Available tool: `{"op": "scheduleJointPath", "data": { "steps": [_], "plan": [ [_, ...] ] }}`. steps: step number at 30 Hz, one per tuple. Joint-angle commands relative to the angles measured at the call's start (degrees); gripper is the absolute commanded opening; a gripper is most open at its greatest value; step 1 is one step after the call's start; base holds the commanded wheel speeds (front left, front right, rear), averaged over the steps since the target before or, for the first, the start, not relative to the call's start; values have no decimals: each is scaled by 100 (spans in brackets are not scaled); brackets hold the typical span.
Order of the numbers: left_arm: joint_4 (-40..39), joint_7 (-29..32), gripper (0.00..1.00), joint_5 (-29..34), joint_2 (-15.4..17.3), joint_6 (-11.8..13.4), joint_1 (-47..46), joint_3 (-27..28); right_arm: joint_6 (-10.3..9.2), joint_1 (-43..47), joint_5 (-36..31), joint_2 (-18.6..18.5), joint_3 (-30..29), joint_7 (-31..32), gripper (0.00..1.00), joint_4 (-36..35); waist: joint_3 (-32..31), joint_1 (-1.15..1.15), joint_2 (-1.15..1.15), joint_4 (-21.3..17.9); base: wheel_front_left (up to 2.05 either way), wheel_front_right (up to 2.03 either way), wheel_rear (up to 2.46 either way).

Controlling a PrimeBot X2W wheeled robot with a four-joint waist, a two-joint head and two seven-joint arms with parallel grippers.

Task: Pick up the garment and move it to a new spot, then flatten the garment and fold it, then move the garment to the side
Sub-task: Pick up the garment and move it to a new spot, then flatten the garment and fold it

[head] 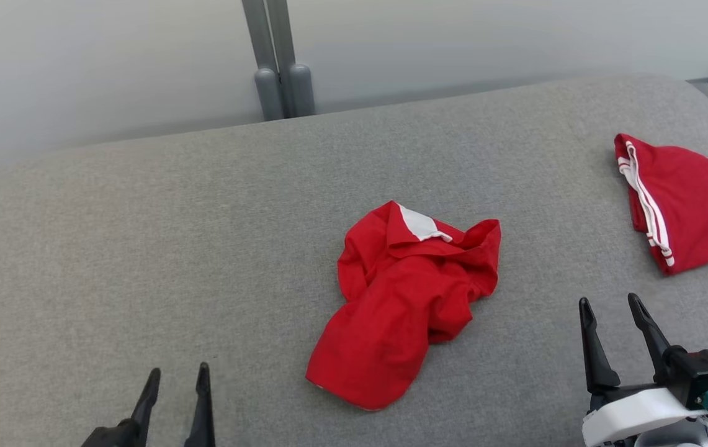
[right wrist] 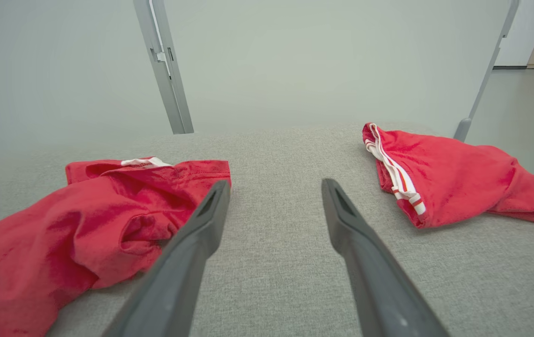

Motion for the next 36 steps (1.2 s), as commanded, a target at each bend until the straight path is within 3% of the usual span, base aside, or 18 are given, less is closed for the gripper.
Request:
{"op": "scheduleJointPath", "data": {
  "steps": [1, 8, 16, 24, 36],
  "plan": [
    [-62, -44, 100, 107, -60, -67, 131, 169, -3, 110, -47, -16, -29, 2, 100, -7, -293, 0, 0, 334, 0, 0, 0],
    [-208, -37, 100, 678, -505, -526, 526, 1018, -3, 277, -156, -3, -56, 2, 100, 161, -384, 0, 0, 548, 0, 0, 0],
    [-151, -39, 100, 1014, -756, -905, 543, 1500, -3, 268, -168, 25, -35, 2, 100, 218, -367, 0, 0, 567, 0, 0, 0],
    [-135, -39, 100, 1125, -801, -1046, 458, 1642, -3, 223, -163, 10, 9, 2, 100, 229, -326, 0, 0, 552, 0, 0, 0],
    [-142, -39, 100, 1032, -804, -1024, 431, 1576, -3, 175, -138, 4, 73, 2, 100, 247, -280, 0, 0, 551, 0, 0, 0]
  ]
}}
